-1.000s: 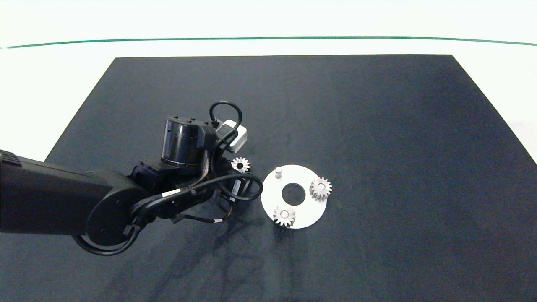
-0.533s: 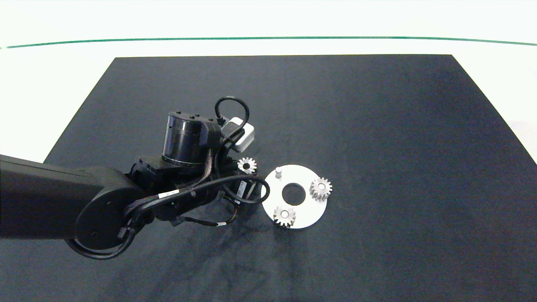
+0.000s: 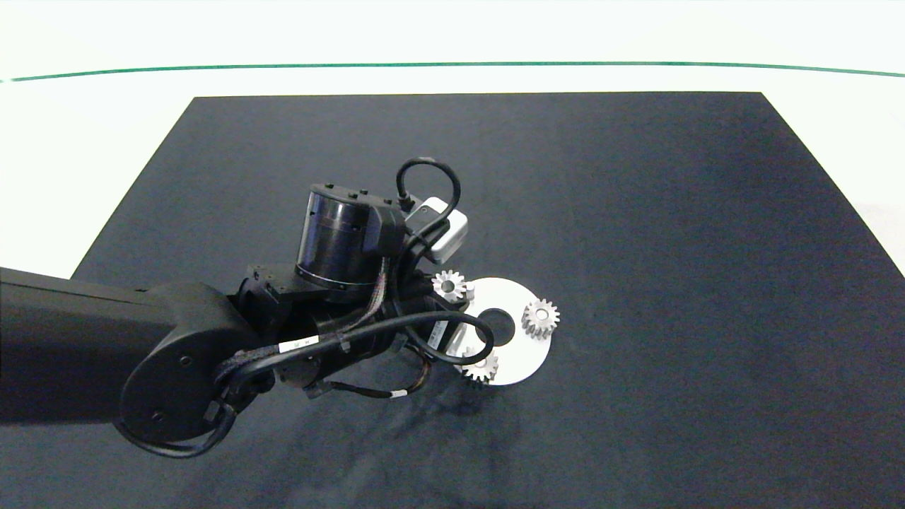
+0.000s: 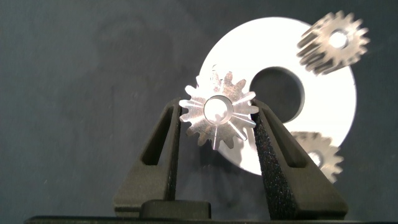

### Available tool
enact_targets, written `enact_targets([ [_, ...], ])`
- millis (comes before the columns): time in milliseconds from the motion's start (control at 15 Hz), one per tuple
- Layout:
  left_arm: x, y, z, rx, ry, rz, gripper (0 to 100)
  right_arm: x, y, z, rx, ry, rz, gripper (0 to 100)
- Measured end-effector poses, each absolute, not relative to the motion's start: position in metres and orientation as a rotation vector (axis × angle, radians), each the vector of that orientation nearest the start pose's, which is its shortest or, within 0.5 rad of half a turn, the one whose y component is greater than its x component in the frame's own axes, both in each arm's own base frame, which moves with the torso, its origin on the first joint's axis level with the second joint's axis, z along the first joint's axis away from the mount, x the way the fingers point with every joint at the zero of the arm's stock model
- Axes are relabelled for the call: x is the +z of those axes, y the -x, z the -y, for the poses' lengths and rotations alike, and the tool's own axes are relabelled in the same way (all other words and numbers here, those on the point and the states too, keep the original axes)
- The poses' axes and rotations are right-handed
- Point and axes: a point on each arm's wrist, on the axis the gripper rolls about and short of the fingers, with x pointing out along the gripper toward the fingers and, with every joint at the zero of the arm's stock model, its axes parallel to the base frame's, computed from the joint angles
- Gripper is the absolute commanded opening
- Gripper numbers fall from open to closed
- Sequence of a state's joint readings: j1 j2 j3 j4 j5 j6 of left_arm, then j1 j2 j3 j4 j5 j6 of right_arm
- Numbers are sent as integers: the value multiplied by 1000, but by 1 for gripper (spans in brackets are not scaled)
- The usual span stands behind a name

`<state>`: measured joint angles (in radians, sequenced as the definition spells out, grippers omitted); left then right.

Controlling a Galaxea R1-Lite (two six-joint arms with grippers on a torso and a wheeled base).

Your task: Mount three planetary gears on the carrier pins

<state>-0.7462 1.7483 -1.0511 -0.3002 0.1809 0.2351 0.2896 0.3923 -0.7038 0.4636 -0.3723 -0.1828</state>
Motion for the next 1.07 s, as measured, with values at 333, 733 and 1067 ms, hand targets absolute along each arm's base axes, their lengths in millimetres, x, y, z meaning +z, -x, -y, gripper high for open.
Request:
enact_targets([
  [333, 196, -251, 230, -607, -411, -299, 0, 225, 30, 18, -69, 232, -152, 100],
  [733, 195, -257, 241, -618, -410, -293, 0, 225, 31, 18, -69, 232, -151, 100],
  [1067, 197, -261, 245, -617, -404, -282, 0, 225, 31, 18, -68, 232, -150, 100],
])
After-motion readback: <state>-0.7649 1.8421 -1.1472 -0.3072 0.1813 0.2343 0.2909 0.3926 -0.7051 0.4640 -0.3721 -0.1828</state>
